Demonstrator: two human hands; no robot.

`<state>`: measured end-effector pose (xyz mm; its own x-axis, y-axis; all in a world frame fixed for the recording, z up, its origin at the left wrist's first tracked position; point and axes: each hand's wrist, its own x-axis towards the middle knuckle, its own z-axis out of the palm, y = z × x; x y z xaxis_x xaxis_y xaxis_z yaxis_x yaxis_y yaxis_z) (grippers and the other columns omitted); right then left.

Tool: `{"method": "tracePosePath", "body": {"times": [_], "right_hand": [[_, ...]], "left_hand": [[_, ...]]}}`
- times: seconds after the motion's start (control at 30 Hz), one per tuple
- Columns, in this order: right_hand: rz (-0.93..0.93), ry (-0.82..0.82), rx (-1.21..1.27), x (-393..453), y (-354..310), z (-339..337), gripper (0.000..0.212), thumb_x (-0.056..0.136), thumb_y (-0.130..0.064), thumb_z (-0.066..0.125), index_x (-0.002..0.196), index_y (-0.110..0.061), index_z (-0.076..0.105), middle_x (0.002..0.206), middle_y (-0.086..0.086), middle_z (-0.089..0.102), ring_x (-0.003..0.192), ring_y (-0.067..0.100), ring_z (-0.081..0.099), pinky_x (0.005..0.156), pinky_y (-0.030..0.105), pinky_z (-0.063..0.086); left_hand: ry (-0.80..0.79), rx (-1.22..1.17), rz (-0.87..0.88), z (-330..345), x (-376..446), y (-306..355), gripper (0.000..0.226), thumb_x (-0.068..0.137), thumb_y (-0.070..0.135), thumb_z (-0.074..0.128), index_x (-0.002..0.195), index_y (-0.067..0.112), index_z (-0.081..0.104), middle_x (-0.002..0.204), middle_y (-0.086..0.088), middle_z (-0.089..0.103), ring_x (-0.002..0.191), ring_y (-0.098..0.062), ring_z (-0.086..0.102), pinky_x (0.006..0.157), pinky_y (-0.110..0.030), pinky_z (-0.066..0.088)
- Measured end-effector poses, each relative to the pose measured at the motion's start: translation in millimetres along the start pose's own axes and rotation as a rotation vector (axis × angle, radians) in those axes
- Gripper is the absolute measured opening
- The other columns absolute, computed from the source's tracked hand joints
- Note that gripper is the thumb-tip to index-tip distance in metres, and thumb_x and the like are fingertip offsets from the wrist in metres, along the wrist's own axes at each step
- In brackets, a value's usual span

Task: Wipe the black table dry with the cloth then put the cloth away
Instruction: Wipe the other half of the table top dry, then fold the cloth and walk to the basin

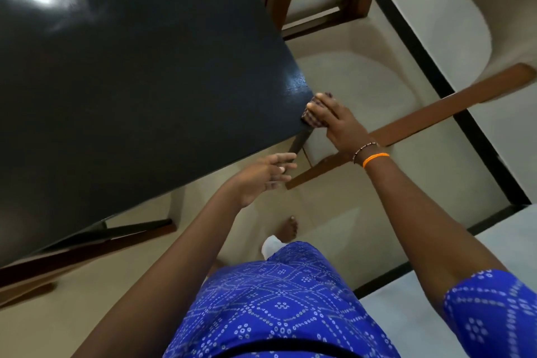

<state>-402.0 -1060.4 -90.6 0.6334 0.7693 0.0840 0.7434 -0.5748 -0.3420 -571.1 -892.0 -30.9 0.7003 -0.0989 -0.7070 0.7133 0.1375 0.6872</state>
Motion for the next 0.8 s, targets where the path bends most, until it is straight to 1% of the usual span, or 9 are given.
{"method": "tracePosePath", "body": {"times": [0.13,0.27,0.37,0.43,0.47,0.57,0.67,0.73,0.8], "right_hand": [[0.567,0.228,0.716,-30.0,-4.6,-16.8,0.066,0.076,0.001,0.040,0.141,-0.002,0.030,0.147,0.017,0.034,0.136,0.027,0.033,0.113,0.022,0.024],[0.891,0.410,1.208,-52.9,-5.5,-41.9,0.071,0.074,-0.012,0.050,0.142,-0.006,0.027,0.146,0.016,0.037,0.134,0.030,0.037,0.114,0.043,0.030],[0.945,0.470,1.405,-67.6,0.5,-58.9,0.061,0.087,-0.006,0.049,0.143,-0.009,0.027,0.143,0.013,0.041,0.128,0.029,0.043,0.110,0.045,0.034],[0.945,0.533,1.482,-78.0,9.8,-70.9,0.055,0.091,-0.014,0.044,0.143,-0.008,0.028,0.147,0.016,0.037,0.132,0.029,0.040,0.114,0.045,0.029],[0.945,0.580,1.508,-84.5,15.9,-78.8,0.052,0.094,-0.017,0.041,0.144,-0.008,0.028,0.148,0.016,0.034,0.133,0.028,0.038,0.115,0.043,0.027],[0.932,0.705,1.535,-105.6,35.7,-107.9,0.044,0.101,-0.014,0.020,0.145,-0.007,0.024,0.145,0.008,0.036,0.128,0.020,0.040,0.103,0.026,0.041],[0.891,0.776,1.519,-132.2,62.0,-130.3,0.044,0.102,-0.015,0.020,0.145,-0.007,0.024,0.138,0.000,0.039,0.125,0.012,0.041,0.095,0.016,0.045],[0.965,0.818,1.381,-146.5,89.6,-134.0,0.045,0.101,-0.015,0.029,0.145,-0.008,0.026,0.149,0.000,0.033,0.134,0.012,0.035,0.109,0.026,0.037],[1.083,0.855,1.296,-157.4,117.4,-133.5,0.053,0.096,-0.024,0.046,0.145,-0.013,0.028,0.151,0.003,0.032,0.137,0.015,0.033,0.114,0.040,0.030]], "left_hand": [[0.000,0.120,0.041,28.9,19.0,26.4,0.039,0.096,0.010,0.040,0.134,0.016,0.045,0.126,0.000,0.052,0.112,-0.016,0.053,0.095,-0.028,0.039],[-0.014,0.130,0.153,75.2,52.0,59.8,0.039,0.095,0.013,0.044,0.133,0.018,0.047,0.131,0.001,0.052,0.119,-0.014,0.049,0.091,-0.025,0.039],[-0.095,0.037,0.186,126.2,69.5,88.2,0.033,0.097,0.015,0.042,0.128,0.012,0.050,0.107,-0.002,0.061,0.090,-0.003,0.061,0.072,-0.016,0.046],[-0.093,-0.016,0.210,159.7,79.4,102.7,0.028,0.096,0.017,0.045,0.121,0.007,0.053,0.092,-0.002,0.064,0.072,-0.002,0.064,0.062,-0.012,0.051],[-0.078,-0.023,0.226,174.4,85.6,107.0,0.027,0.094,0.016,0.049,0.118,0.004,0.054,0.091,-0.004,0.064,0.072,-0.006,0.064,0.061,-0.013,0.052],[-0.053,0.081,0.295,209.8,103.1,116.5,0.026,0.088,0.012,0.060,0.112,0.003,0.055,0.102,-0.011,0.064,0.089,-0.019,0.063,0.077,-0.023,0.052],[-0.104,0.183,0.326,240.7,124.6,126.9,0.014,0.085,0.012,0.063,0.099,0.011,0.058,0.105,-0.015,0.066,0.101,-0.027,0.064,0.089,-0.036,0.053],[-0.153,0.220,0.334,263.5,139.1,137.4,0.007,0.086,0.015,0.061,0.092,0.014,0.059,0.107,-0.019,0.066,0.103,-0.031,0.063,0.093,-0.046,0.051],[-0.184,0.212,0.316,286.2,153.7,147.3,0.010,0.088,0.017,0.058,0.096,0.012,0.059,0.109,-0.019,0.065,0.103,-0.033,0.063,0.091,-0.047,0.052]]}}
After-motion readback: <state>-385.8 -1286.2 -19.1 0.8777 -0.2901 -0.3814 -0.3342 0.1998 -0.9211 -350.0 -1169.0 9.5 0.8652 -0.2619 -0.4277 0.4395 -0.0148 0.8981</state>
